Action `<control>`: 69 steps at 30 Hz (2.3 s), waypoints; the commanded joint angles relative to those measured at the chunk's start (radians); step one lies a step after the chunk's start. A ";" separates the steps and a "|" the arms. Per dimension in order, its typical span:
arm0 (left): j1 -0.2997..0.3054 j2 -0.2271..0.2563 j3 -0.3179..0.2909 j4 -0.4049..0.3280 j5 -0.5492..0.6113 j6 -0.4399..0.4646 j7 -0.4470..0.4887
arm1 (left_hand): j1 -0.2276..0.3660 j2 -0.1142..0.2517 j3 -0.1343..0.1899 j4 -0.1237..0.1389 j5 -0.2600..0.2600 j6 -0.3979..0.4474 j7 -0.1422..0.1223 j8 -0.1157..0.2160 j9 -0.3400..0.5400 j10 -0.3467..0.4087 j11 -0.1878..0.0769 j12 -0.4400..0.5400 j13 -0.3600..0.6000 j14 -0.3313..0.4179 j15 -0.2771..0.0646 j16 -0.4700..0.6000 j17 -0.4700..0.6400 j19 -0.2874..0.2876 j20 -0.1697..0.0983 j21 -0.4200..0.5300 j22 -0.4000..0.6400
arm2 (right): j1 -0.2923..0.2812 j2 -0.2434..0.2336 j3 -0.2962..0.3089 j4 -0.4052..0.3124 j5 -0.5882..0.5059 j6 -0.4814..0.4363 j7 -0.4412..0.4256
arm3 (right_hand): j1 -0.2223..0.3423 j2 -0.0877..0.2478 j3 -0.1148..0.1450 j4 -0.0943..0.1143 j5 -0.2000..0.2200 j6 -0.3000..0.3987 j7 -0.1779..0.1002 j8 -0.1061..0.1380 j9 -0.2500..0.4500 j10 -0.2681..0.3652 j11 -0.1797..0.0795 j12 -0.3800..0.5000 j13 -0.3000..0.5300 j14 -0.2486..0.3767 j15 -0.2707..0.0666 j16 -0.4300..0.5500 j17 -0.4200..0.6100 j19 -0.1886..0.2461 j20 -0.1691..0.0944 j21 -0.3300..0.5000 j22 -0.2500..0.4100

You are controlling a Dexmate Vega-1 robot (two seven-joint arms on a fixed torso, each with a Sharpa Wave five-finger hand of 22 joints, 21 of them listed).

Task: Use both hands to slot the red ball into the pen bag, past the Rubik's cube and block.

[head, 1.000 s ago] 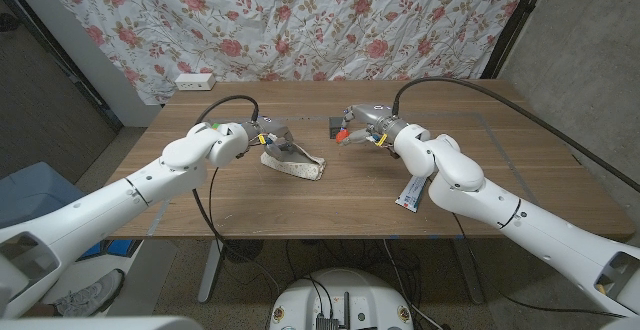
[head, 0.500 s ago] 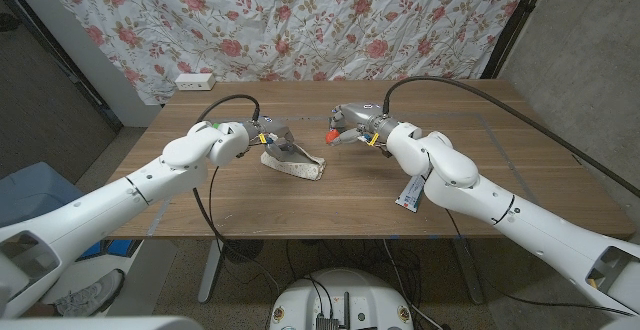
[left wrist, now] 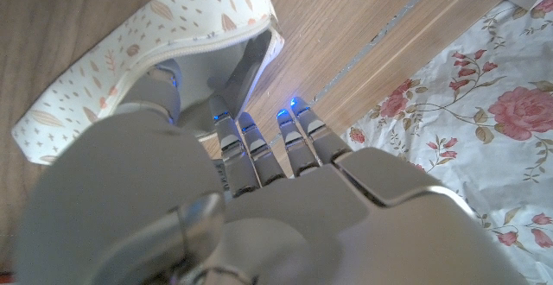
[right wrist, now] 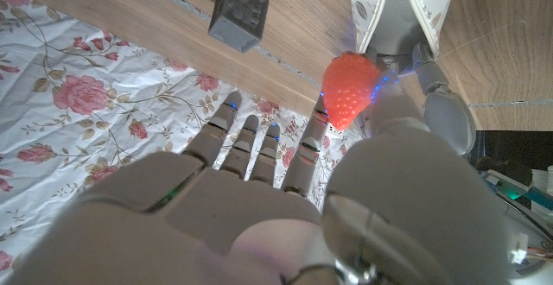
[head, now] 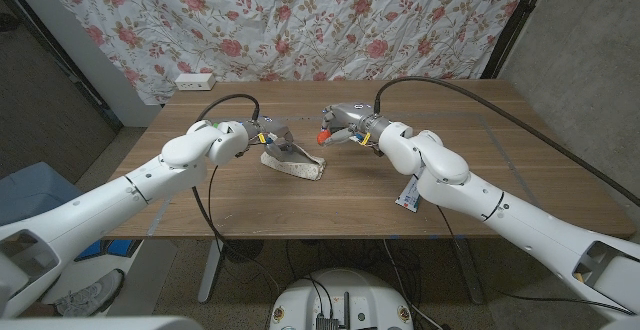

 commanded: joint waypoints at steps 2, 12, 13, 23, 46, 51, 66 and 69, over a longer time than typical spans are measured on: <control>0.004 0.006 -0.004 0.002 -0.005 -0.007 0.001 | -0.007 0.002 -0.007 0.000 0.004 -0.002 -0.006 0.007 0.001 -0.006 -0.001 0.005 0.003 -0.001 -0.124 0.006 0.005 -0.002 -0.001 -0.003 0.003 | 0.034 0.051 -0.029 0.052 -0.001 0.036 -0.013 | 0.018 0.001 -0.002 -0.004 0.009 0.032 -0.024 0.009 0.004 0.012 -0.001 -0.001 0.004 0.009 0.005 -0.003 0.005 0.003 0.006 0.002 0.005; 0.010 0.008 -0.007 -0.003 -0.003 -0.006 0.006 | -0.007 0.006 -0.008 -0.002 0.005 -0.010 -0.012 0.006 0.001 -0.010 -0.001 0.005 0.003 -0.004 -0.121 0.005 0.004 -0.004 0.001 -0.003 0.003 | 0.064 0.086 -0.052 0.099 0.010 0.071 -0.027 | 0.019 0.001 -0.003 -0.004 0.009 0.032 -0.024 0.008 0.004 0.011 -0.001 -0.001 0.004 0.009 0.005 -0.004 0.005 0.005 0.005 0.002 0.005; 0.009 0.009 -0.006 -0.003 -0.003 -0.007 0.005 | -0.007 0.006 -0.009 -0.002 0.005 -0.010 -0.013 0.006 0.001 -0.010 0.000 0.005 0.003 -0.004 -0.121 0.005 0.004 -0.004 0.001 -0.003 0.003 | 0.066 0.089 -0.053 0.104 0.015 0.074 -0.028 | 0.019 0.001 -0.003 -0.004 0.009 0.032 -0.024 0.008 0.004 0.012 -0.001 -0.001 0.004 0.008 0.006 -0.004 0.005 0.004 0.006 0.002 0.005; 0.010 0.009 -0.009 -0.004 -0.006 -0.007 0.005 | -0.009 0.009 -0.011 -0.003 0.005 -0.015 -0.011 0.007 0.001 -0.012 0.000 0.005 0.003 -0.006 -0.119 0.005 0.004 -0.004 0.002 -0.003 0.003 | 0.086 0.111 -0.073 0.141 0.024 0.097 -0.040 | 0.018 0.001 -0.004 -0.003 0.009 0.032 -0.024 0.009 0.004 0.014 0.000 -0.001 0.004 0.007 0.005 -0.005 0.005 0.005 0.004 0.003 0.005; 0.018 0.010 -0.012 -0.015 0.002 0.003 0.011 | -0.014 0.012 -0.016 -0.003 0.005 -0.017 -0.007 0.009 0.000 -0.012 0.000 0.006 0.003 -0.005 -0.119 0.006 0.004 -0.006 0.004 -0.002 0.003 | 0.114 0.144 -0.115 0.211 0.031 0.109 -0.048 | 0.020 0.001 -0.006 -0.003 0.008 0.035 -0.024 0.010 0.003 0.014 0.001 -0.002 0.004 0.005 0.007 -0.006 0.006 0.006 0.003 0.003 0.005; 0.025 0.014 -0.015 -0.023 0.003 0.010 0.010 | -0.016 0.013 -0.017 -0.003 0.005 -0.018 -0.009 0.009 0.000 -0.011 0.001 0.007 0.003 -0.004 -0.119 0.006 0.004 -0.006 0.004 -0.002 0.003 | 0.118 0.149 -0.123 0.222 0.032 0.112 -0.050 | 0.020 0.001 -0.006 -0.003 0.008 0.034 -0.024 0.010 0.003 0.014 0.000 -0.002 0.004 0.006 0.006 -0.007 0.006 0.006 0.003 0.003 0.005; 0.028 0.016 -0.018 -0.029 0.008 0.011 0.010 | -0.020 0.018 -0.020 -0.002 0.005 -0.017 -0.008 0.012 0.000 -0.011 0.002 0.007 0.003 -0.003 -0.119 0.007 0.004 -0.006 0.003 -0.001 0.003 | 0.124 0.163 -0.141 0.243 0.028 0.099 -0.056 | 0.020 -0.001 -0.008 -0.003 0.007 0.031 -0.024 0.008 0.002 0.011 0.002 -0.004 0.004 0.005 0.008 -0.007 0.006 0.007 0.002 0.003 0.005; 0.029 0.015 -0.019 -0.028 0.007 0.011 0.012 | -0.020 0.019 -0.020 -0.002 0.005 -0.016 -0.008 0.012 0.000 -0.011 0.002 0.007 0.003 -0.003 -0.120 0.007 0.004 -0.006 0.003 -0.001 0.003 | 0.125 0.165 -0.143 0.246 0.029 0.095 -0.054 | 0.019 -0.003 -0.009 -0.003 0.006 0.020 -0.022 0.003 0.001 0.010 0.003 -0.004 0.004 0.005 0.008 -0.008 0.007 0.006 0.002 0.003 0.005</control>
